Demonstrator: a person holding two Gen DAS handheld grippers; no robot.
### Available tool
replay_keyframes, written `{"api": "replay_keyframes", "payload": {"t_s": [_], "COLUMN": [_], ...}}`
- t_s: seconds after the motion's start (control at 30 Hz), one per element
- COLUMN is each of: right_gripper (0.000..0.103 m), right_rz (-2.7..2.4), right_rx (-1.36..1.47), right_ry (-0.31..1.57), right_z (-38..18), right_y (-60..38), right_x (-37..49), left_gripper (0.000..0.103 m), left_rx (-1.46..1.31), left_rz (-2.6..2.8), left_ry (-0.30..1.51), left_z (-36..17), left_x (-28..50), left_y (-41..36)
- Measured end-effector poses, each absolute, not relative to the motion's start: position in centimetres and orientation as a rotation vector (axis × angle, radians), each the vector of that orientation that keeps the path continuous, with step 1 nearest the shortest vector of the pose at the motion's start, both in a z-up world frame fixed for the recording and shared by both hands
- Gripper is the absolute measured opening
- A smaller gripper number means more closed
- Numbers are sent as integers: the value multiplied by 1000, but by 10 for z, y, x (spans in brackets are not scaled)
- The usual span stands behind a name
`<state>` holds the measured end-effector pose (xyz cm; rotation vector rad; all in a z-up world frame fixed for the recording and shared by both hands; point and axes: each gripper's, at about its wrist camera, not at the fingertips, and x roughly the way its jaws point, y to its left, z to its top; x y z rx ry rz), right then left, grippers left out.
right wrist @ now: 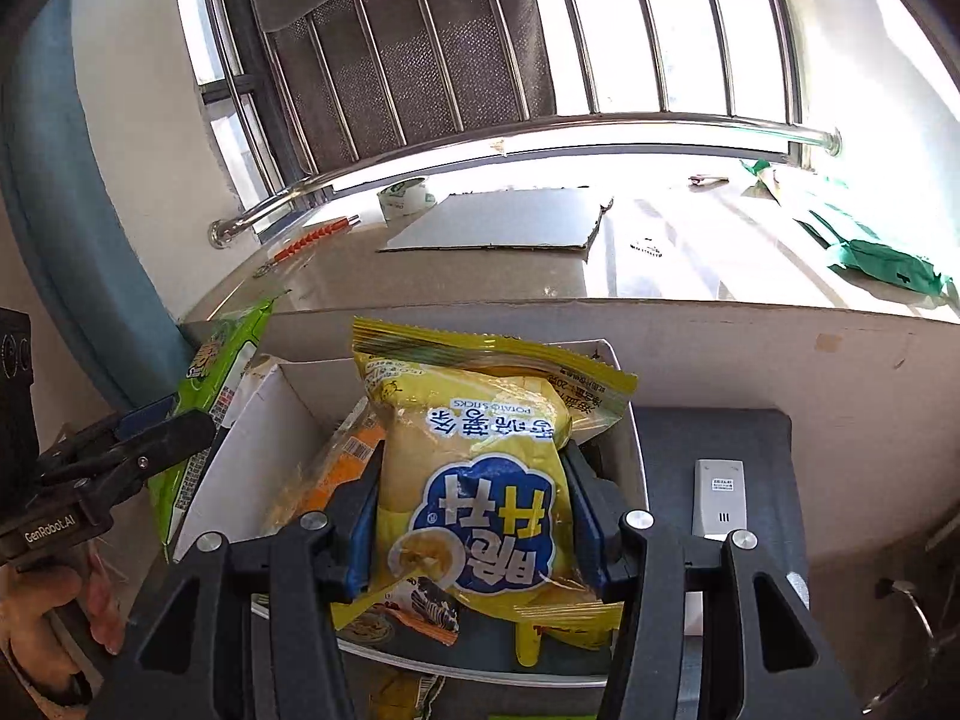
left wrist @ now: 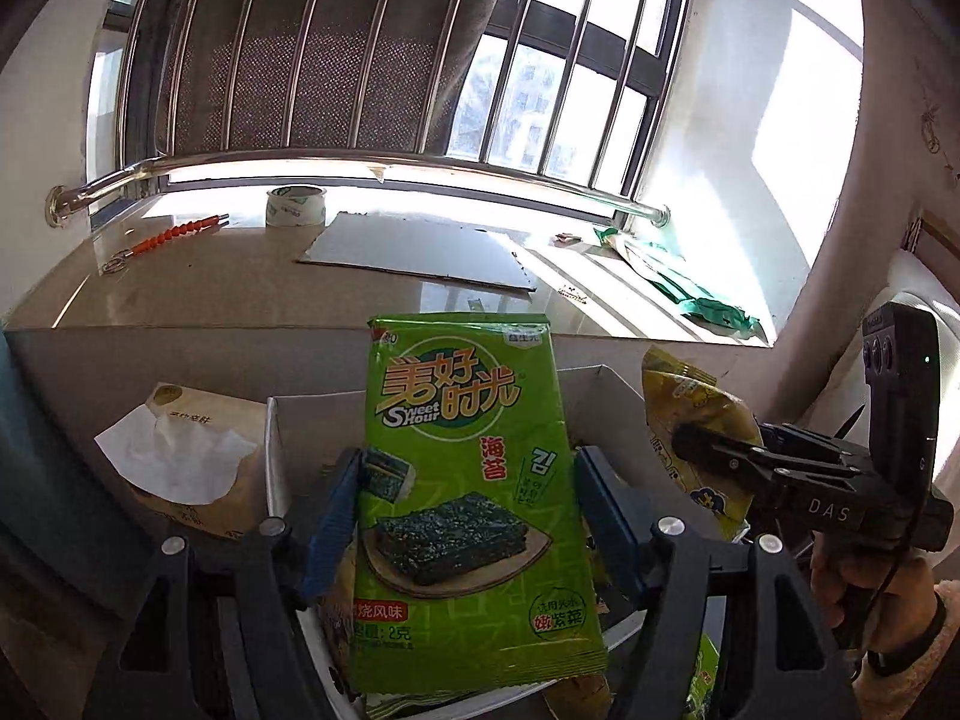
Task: Organize snacks
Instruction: 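Drop yellow bag into box with right gripper while left drops seaweed pack in, then grasp the last green seaweed pack with the right gripper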
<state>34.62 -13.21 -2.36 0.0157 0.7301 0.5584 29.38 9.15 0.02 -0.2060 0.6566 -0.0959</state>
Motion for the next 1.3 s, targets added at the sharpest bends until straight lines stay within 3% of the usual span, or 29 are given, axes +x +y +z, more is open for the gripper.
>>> {"api": "replay_keyframes", "payload": {"t_s": [0.03,0.07,0.1,0.23,0.6,1.0,1.3], "right_gripper": [68,84,94,102,103,103,103], "right_rz": [558,559,556,557,626,537,466], "right_rx": [23,31,38,54,52,233,19], "right_ry": [746,765,765,724,642,686,763], "right_z": [-26,-28,-29,-25,-17,-90,-129], "right_y": [-132,-134,-136,-151,-190,-251,-236], "right_x": [350,355,356,343,242,121,111], "left_gripper": [101,103,103,103,103,103,103], "left_rx": [-200,-192,-179,-173,-95,-168,-245], "left_rz": [-91,-85,-85,-77,-173,-190,-168], "left_ry": [682,687,682,694,625,643,698], "left_z": [-5,-8,-11,-19,-17,-87,-112], "left_x": [297,297,295,280,190,69,47], "left_y": [91,91,91,90,54,21,17]}}
